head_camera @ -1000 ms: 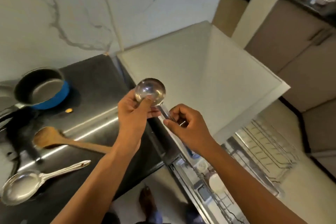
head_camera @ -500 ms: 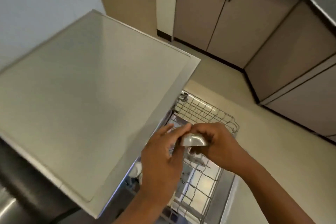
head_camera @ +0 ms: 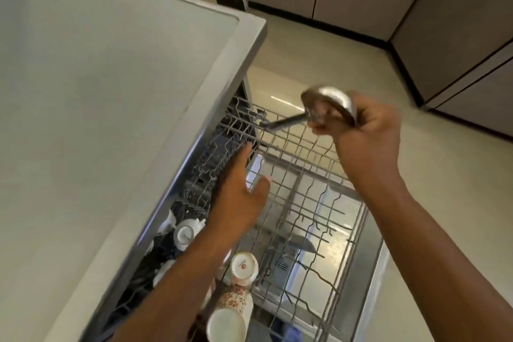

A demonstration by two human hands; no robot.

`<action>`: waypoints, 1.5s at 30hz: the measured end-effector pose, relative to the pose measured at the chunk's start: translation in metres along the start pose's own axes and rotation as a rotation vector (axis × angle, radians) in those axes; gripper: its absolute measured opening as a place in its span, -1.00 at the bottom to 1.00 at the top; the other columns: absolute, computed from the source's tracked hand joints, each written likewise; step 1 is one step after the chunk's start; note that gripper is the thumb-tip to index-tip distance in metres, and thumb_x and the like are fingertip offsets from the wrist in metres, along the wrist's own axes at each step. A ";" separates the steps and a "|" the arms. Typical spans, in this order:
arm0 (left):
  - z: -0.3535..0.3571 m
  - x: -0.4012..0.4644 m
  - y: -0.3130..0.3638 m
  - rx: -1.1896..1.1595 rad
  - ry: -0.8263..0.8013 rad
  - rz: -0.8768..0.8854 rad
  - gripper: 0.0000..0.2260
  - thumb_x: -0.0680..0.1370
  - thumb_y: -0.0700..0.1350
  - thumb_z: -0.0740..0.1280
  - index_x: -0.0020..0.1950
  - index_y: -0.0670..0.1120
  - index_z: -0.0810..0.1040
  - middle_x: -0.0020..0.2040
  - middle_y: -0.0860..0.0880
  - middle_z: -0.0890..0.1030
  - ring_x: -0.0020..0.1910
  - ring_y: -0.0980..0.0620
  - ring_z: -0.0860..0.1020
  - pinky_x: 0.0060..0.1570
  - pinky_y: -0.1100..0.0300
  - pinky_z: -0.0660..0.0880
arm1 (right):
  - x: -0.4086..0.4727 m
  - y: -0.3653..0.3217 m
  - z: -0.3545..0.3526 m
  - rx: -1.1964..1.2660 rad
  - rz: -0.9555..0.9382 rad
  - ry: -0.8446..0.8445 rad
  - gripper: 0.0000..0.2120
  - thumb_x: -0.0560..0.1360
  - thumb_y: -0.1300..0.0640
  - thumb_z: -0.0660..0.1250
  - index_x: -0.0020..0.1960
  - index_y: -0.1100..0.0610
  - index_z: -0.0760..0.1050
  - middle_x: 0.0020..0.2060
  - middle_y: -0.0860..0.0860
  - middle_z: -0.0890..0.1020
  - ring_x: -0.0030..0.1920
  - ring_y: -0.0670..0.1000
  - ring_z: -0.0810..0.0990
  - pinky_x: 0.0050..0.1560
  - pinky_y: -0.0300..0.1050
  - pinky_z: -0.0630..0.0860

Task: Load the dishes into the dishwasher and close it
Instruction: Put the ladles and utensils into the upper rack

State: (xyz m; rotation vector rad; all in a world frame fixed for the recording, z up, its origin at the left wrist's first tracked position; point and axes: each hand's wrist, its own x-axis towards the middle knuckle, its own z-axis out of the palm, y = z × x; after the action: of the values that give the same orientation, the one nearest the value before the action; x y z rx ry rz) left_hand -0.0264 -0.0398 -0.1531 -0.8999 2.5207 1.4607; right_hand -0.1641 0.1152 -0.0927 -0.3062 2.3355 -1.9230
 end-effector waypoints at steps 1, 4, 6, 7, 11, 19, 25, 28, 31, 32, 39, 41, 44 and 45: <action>0.004 0.015 -0.007 0.039 0.009 -0.041 -0.35 0.62 0.05 0.37 0.63 0.27 0.14 0.61 0.20 0.24 0.51 0.17 0.28 0.31 0.25 0.25 | 0.007 0.005 0.007 0.029 0.011 0.027 -0.86 0.56 0.27 0.46 0.07 0.09 0.70 -0.11 -0.01 0.75 -0.18 0.03 0.76 -0.17 -0.04 0.72; 0.014 0.051 -0.025 0.172 0.008 -0.095 -0.27 0.60 0.06 0.37 0.68 0.14 0.06 0.68 0.04 0.12 0.61 -0.06 0.20 0.49 -0.01 0.26 | 0.029 0.018 0.026 0.068 0.047 0.038 -0.81 0.59 0.27 0.42 0.03 -0.02 0.65 -0.13 0.00 0.74 -0.21 0.01 0.76 -0.17 -0.02 0.72; 0.018 0.067 -0.033 0.228 0.003 -0.084 -0.22 0.60 0.07 0.37 0.70 0.08 -0.01 0.70 0.02 0.00 0.66 -0.07 0.07 0.57 -0.11 0.17 | 0.039 0.025 0.034 0.090 0.079 0.024 -0.84 0.58 0.28 0.41 0.03 0.03 0.65 -0.14 0.06 0.74 -0.23 0.03 0.76 -0.17 -0.01 0.72; 0.020 0.072 -0.038 0.257 0.010 -0.072 -0.20 0.60 0.07 0.36 0.70 0.06 -0.04 0.71 0.02 -0.07 0.67 -0.08 0.01 0.59 -0.14 0.13 | 0.042 0.028 0.037 0.100 0.093 0.017 -0.86 0.58 0.29 0.41 0.05 0.09 0.66 -0.13 0.08 0.74 -0.24 0.04 0.76 -0.18 -0.03 0.72; 0.028 0.075 -0.053 0.442 0.056 0.030 -0.15 0.58 0.08 0.39 0.70 0.07 -0.09 0.69 -0.01 -0.20 0.67 -0.14 -0.12 0.60 -0.17 0.10 | 0.049 0.034 0.042 0.083 0.097 0.004 -0.86 0.57 0.31 0.41 0.12 0.24 0.66 -0.13 0.12 0.74 -0.26 0.04 0.76 -0.19 -0.06 0.71; 0.025 0.085 -0.071 0.723 0.082 0.134 -0.08 0.56 0.07 0.38 0.68 0.13 -0.24 0.68 -0.02 -0.30 0.65 -0.19 -0.30 0.62 -0.22 -0.04 | 0.052 0.030 0.034 0.108 0.042 0.037 -0.81 0.56 0.30 0.42 0.15 0.31 0.63 -0.14 0.17 0.74 -0.26 0.10 0.76 -0.22 -0.03 0.70; 0.023 0.084 -0.072 0.760 0.076 0.131 -0.07 0.57 0.05 0.37 0.67 0.14 -0.27 0.67 0.00 -0.33 0.65 -0.19 -0.30 0.60 -0.24 0.04 | 0.051 0.030 0.029 0.170 0.008 0.094 -0.87 0.53 0.33 0.40 0.07 0.28 0.64 -0.23 0.16 0.74 -0.28 0.16 0.75 -0.24 0.02 0.69; 0.024 0.084 -0.071 0.764 0.080 0.122 -0.08 0.58 0.05 0.37 0.67 0.14 -0.27 0.67 0.00 -0.32 0.65 -0.19 -0.29 0.59 -0.25 0.07 | 0.051 0.031 0.027 0.215 0.020 0.087 -0.84 0.51 0.33 0.40 0.08 0.34 0.63 -0.25 0.19 0.73 -0.28 0.21 0.74 -0.25 0.02 0.67; 0.026 0.083 -0.071 0.764 0.085 0.127 -0.09 0.58 0.04 0.37 0.68 0.12 -0.25 0.68 -0.01 -0.32 0.65 -0.20 -0.27 0.59 -0.24 0.08 | 0.051 0.034 0.030 0.194 0.056 0.052 -0.81 0.52 0.34 0.41 0.11 0.38 0.62 -0.22 0.23 0.72 -0.28 0.21 0.74 -0.24 0.02 0.67; 0.026 0.083 -0.071 0.767 0.087 0.127 -0.09 0.58 0.04 0.37 0.68 0.12 -0.25 0.68 -0.01 -0.31 0.65 -0.20 -0.27 0.59 -0.24 0.08 | 0.051 0.035 0.032 0.180 0.059 0.042 -0.81 0.52 0.34 0.40 0.11 0.38 0.62 -0.21 0.24 0.72 -0.28 0.21 0.74 -0.24 0.03 0.67; 0.028 0.083 -0.073 0.772 0.110 0.143 -0.09 0.58 0.04 0.38 0.69 0.10 -0.23 0.69 -0.03 -0.28 0.66 -0.19 -0.24 0.62 -0.16 0.04 | 0.063 0.026 0.048 -0.036 -0.045 0.022 -0.84 0.55 0.26 0.37 0.09 0.32 0.61 -0.21 0.15 0.72 -0.29 0.05 0.74 -0.27 0.02 0.69; 0.028 0.084 -0.073 0.773 0.118 0.150 -0.09 0.58 0.04 0.38 0.69 0.10 -0.23 0.69 -0.03 -0.27 0.66 -0.19 -0.24 0.61 -0.15 0.03 | 0.065 0.026 0.059 -0.178 -0.072 0.004 -0.82 0.54 0.23 0.40 0.11 0.29 0.61 -0.18 0.12 0.71 -0.26 0.02 0.74 -0.26 -0.01 0.69; 0.028 0.083 -0.075 0.760 0.124 0.161 -0.09 0.57 0.02 0.38 0.69 0.09 -0.22 0.69 -0.03 -0.25 0.66 -0.20 -0.22 0.61 -0.18 0.04 | 0.056 0.031 0.079 -0.342 -0.120 -0.031 -0.81 0.50 0.20 0.46 0.11 0.18 0.63 -0.13 -0.06 0.66 -0.21 -0.13 0.66 -0.22 -0.16 0.65; 0.028 0.083 -0.076 0.752 0.125 0.165 -0.09 0.56 0.00 0.37 0.69 0.10 -0.21 0.69 -0.03 -0.24 0.66 -0.20 -0.22 0.61 -0.20 0.06 | 0.051 0.034 0.085 -0.379 -0.143 -0.041 -0.80 0.49 0.21 0.47 0.12 0.13 0.64 -0.13 -0.12 0.63 -0.21 -0.17 0.62 -0.18 -0.21 0.64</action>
State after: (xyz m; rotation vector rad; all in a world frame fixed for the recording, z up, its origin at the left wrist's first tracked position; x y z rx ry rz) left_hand -0.0606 -0.0821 -0.2555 -0.6608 2.9195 0.3792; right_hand -0.1991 0.0292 -0.1399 -0.5509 2.7056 -1.4938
